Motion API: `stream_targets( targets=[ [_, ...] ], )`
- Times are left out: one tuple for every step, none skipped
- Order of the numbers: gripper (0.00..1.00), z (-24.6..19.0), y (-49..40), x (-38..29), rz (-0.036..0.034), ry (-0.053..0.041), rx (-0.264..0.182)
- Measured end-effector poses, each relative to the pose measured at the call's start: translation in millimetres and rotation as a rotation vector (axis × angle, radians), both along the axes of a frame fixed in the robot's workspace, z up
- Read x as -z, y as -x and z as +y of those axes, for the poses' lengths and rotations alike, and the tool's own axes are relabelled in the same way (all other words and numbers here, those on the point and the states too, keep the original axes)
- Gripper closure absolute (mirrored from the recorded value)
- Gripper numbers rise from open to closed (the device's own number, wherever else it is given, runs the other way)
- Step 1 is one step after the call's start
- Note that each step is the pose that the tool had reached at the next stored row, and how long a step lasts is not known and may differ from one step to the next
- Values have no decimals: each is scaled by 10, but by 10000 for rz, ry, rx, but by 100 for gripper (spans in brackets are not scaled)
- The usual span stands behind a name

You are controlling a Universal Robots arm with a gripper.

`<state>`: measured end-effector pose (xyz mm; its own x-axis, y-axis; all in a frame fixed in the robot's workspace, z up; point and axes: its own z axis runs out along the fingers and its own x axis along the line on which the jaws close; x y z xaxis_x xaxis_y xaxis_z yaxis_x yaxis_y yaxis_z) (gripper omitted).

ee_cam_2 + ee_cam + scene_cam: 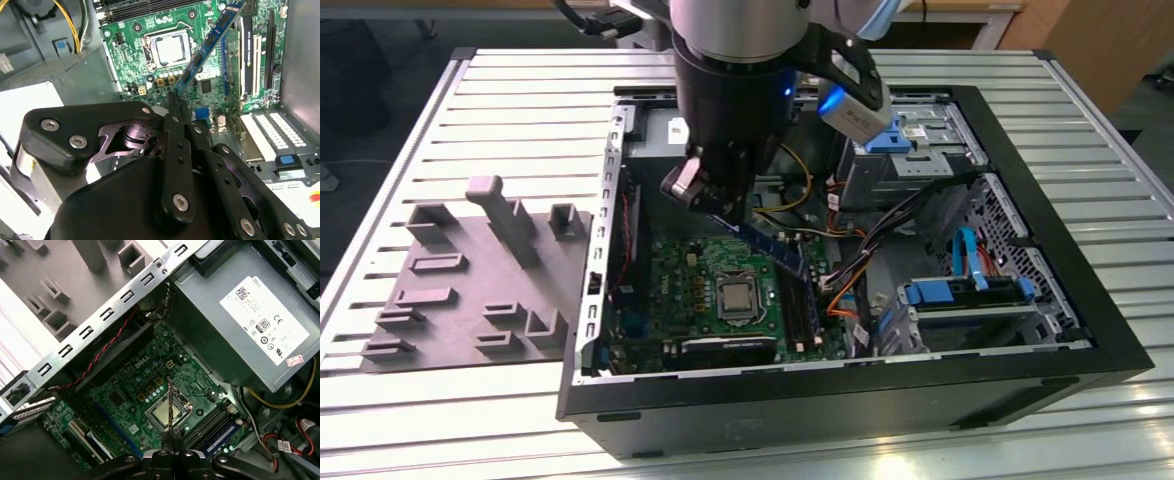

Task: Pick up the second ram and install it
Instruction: 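Insert the second ram into the second slot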

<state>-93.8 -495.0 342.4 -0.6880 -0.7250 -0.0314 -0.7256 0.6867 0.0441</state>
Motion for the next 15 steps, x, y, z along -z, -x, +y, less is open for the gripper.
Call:
stream_targets(
  targets=[
    [89,0,0,0,0,0,94],
    [89,0,0,0,0,0,188],
    [89,0,0,0,0,0,288],
    [89,0,0,1,0,0,382],
    [89,0,0,1,0,1,475],
    [89,0,0,1,0,0,568],
    [89,0,0,1,0,0,663],
    [89,0,0,1,0,0,758],
    [89,0,0,1,0,0,851],
    [89,0,0,1,0,0,943],
    [89,0,0,2,0,0,1047],
    [89,0,0,2,0,0,1140],
    [89,0,0,2,0,0,1231],
    [89,0,0,2,0,0,1323],
    [89,0,0,2,0,0,1415]
  ],
)
